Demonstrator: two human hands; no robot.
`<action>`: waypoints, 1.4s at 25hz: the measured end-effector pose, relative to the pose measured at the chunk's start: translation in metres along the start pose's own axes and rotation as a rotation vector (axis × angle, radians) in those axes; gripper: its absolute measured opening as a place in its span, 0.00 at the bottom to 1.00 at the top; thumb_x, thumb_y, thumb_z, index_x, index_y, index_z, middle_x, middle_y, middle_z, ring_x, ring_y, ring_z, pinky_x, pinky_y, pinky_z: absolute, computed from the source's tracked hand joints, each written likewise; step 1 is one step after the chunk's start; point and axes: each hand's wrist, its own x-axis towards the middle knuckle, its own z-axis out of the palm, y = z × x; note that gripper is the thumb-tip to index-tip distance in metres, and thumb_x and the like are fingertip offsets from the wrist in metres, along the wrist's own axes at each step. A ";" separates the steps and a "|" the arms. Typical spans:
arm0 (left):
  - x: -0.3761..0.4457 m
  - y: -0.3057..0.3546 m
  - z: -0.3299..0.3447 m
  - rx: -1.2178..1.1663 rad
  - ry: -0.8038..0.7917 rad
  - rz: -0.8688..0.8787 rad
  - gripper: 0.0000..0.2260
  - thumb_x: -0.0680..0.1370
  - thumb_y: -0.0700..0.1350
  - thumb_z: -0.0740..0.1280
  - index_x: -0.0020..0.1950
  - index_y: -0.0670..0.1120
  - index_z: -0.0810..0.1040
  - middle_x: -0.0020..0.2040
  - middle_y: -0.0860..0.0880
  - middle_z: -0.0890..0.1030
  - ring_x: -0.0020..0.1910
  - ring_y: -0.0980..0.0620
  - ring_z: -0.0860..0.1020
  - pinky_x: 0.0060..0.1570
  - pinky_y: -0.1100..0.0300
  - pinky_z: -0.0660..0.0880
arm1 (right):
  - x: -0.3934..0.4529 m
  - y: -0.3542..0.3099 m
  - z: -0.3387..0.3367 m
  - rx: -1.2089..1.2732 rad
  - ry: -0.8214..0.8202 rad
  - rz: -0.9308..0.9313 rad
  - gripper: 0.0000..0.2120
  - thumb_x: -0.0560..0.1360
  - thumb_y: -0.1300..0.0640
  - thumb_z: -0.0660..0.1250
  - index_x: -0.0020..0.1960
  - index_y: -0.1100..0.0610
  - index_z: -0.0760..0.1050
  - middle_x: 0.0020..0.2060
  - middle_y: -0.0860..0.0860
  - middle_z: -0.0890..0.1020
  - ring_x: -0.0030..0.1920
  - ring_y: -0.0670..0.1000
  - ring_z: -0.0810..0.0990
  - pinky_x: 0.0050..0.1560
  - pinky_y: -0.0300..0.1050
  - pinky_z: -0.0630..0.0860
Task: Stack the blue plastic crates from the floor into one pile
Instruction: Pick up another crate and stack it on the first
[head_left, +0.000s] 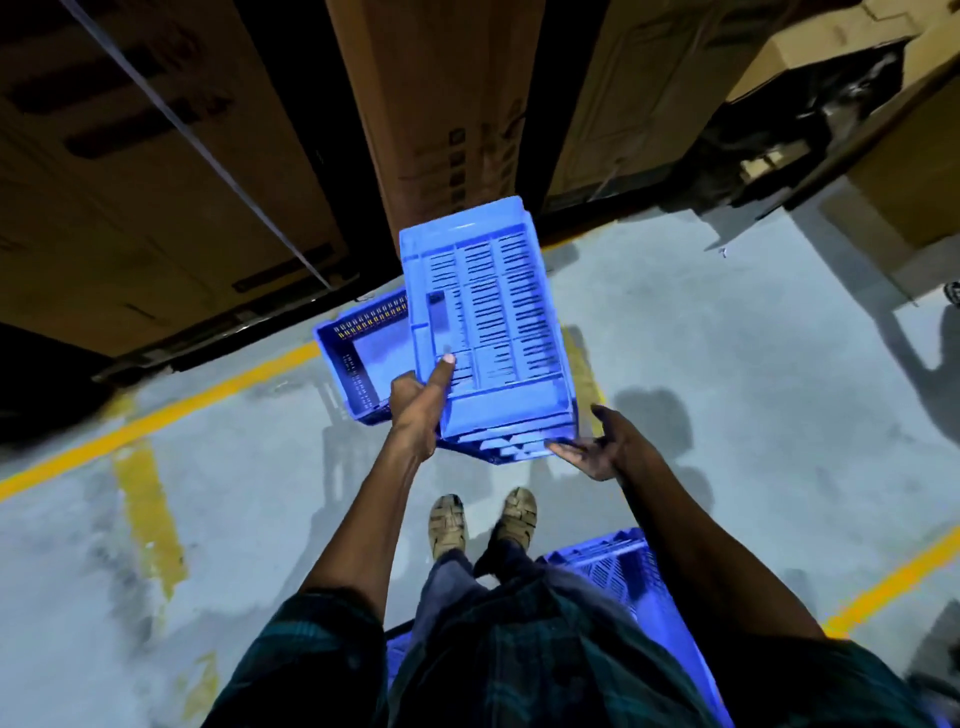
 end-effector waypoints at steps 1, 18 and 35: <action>-0.004 0.006 0.008 0.055 -0.011 0.061 0.22 0.69 0.61 0.75 0.36 0.45 0.71 0.30 0.50 0.72 0.28 0.50 0.71 0.29 0.59 0.68 | -0.003 0.000 -0.001 0.003 0.015 0.007 0.30 0.78 0.45 0.65 0.71 0.63 0.62 0.73 0.63 0.67 0.63 0.68 0.77 0.54 0.64 0.79; -0.089 -0.013 -0.020 0.375 0.291 0.252 0.17 0.76 0.51 0.66 0.36 0.44 0.64 0.34 0.34 0.75 0.40 0.31 0.77 0.39 0.41 0.73 | -0.091 0.081 0.189 -1.008 -0.176 -0.837 0.16 0.75 0.47 0.67 0.50 0.60 0.74 0.44 0.55 0.81 0.45 0.57 0.79 0.48 0.46 0.75; -0.126 -0.059 -0.117 -0.232 0.560 0.150 0.15 0.81 0.47 0.60 0.38 0.45 0.77 0.32 0.43 0.81 0.27 0.48 0.79 0.29 0.59 0.75 | -0.102 0.141 0.160 -0.919 -0.092 -1.054 0.12 0.67 0.53 0.71 0.31 0.54 0.70 0.23 0.51 0.74 0.21 0.53 0.72 0.22 0.44 0.70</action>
